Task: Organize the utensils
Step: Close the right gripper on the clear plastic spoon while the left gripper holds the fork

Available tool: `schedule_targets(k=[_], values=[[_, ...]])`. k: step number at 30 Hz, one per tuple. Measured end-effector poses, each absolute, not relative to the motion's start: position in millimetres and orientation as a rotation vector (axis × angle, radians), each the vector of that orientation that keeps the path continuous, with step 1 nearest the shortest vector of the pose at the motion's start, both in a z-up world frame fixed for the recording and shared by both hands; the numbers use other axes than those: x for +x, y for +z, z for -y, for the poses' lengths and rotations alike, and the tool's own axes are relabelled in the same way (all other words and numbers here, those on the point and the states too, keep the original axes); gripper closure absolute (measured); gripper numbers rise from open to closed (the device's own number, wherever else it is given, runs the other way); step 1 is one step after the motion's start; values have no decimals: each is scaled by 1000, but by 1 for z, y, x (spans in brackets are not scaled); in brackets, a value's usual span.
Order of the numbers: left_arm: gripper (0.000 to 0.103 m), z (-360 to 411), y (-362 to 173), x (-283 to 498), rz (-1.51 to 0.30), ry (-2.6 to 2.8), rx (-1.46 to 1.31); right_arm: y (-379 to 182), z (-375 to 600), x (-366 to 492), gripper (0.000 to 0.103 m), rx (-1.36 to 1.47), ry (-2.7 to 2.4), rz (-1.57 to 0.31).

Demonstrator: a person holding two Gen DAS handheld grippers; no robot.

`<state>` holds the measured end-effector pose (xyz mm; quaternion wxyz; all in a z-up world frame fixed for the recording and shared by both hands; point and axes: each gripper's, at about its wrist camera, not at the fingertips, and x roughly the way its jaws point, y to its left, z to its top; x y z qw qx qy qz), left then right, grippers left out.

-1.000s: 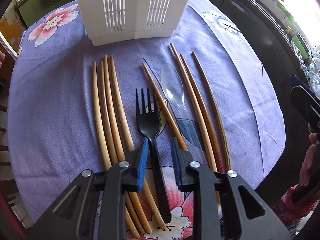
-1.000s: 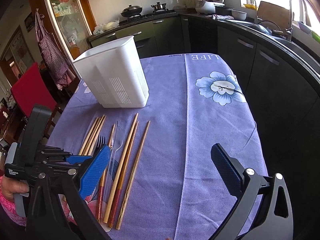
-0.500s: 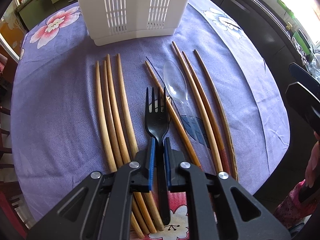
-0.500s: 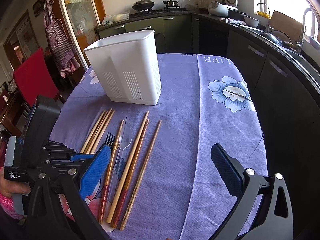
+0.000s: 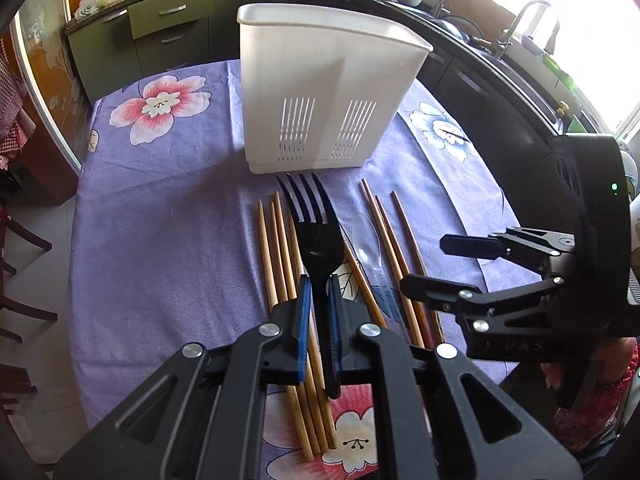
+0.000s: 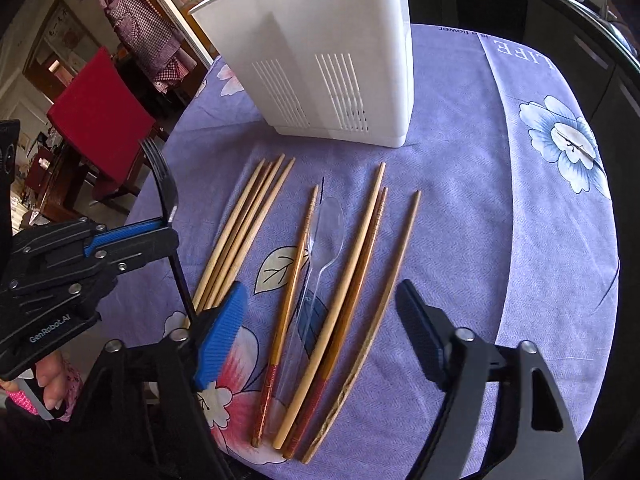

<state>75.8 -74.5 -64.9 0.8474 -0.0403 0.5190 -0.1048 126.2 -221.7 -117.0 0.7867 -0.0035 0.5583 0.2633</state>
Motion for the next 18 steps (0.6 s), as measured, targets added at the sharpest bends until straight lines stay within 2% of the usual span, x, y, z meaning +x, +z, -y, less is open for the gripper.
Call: schedule_targets(k=[1,2,5,6,14,18], values=[[94,73,-65,75,-1092,-224,-85,-119,222,128,63,-8,560,-1212],[94,73,-65,76,-1092,-226,-86,-122,220,129,66,-13,558,-1226],[94,71,-68,75,-1089,-233,-90,-130,210,132,67,-20,567,-1261],[94,70,-69,75,-1089,-233,-92,-133,207,132,72,-37,559,-1264],[94,71,-68,74,-1078,-245,-85,-142,184,131,89,-147,497,-1268],[94,72,-66,73,-1073,-249,-82,-149,179,134,89,-152,493,-1284]])
